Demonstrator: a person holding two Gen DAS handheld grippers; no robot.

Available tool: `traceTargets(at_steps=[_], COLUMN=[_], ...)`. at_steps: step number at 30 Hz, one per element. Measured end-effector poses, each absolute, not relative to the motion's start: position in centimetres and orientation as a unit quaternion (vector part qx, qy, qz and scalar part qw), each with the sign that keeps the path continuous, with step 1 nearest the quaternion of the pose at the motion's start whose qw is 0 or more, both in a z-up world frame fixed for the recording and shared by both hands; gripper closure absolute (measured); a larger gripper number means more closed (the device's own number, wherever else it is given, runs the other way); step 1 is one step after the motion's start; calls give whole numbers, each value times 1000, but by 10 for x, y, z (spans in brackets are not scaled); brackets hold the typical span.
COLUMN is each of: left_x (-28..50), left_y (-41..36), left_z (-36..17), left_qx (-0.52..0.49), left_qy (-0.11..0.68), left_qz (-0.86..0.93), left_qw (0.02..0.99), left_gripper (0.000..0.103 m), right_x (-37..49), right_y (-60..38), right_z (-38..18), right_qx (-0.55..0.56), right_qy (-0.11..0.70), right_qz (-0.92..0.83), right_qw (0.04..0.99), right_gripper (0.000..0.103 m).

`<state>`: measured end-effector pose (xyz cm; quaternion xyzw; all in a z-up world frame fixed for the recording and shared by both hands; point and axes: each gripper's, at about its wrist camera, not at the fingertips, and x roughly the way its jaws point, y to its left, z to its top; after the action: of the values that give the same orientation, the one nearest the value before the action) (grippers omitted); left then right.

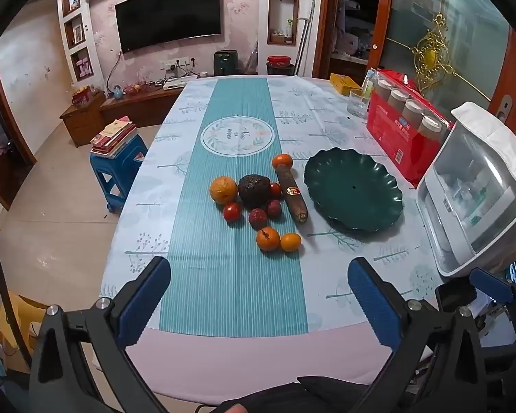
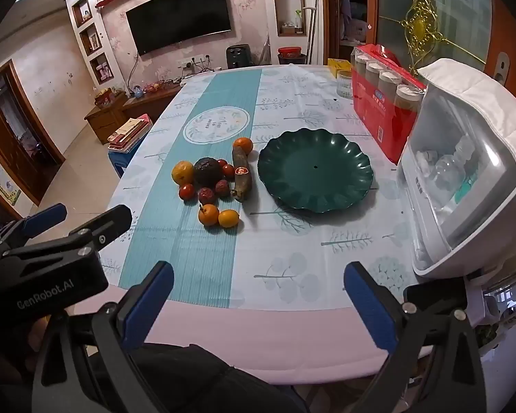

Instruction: Organize fruits

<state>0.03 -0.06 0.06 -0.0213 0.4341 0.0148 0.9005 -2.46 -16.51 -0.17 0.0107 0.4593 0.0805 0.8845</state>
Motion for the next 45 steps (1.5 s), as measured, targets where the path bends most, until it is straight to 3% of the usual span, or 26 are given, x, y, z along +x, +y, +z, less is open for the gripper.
traceTargets(at_steps=[45], left_x=[0], left_y=[-22], left_z=[9], left_qx=[-39], left_qy=[437], left_qz=[58], left_qw=[897], left_gripper=[1], right_x=[-13], right_y=[-198], right_z=[1], right_qx=[7], right_qy=[457], right_qz=[100], right_qw=[884], right_gripper=[3])
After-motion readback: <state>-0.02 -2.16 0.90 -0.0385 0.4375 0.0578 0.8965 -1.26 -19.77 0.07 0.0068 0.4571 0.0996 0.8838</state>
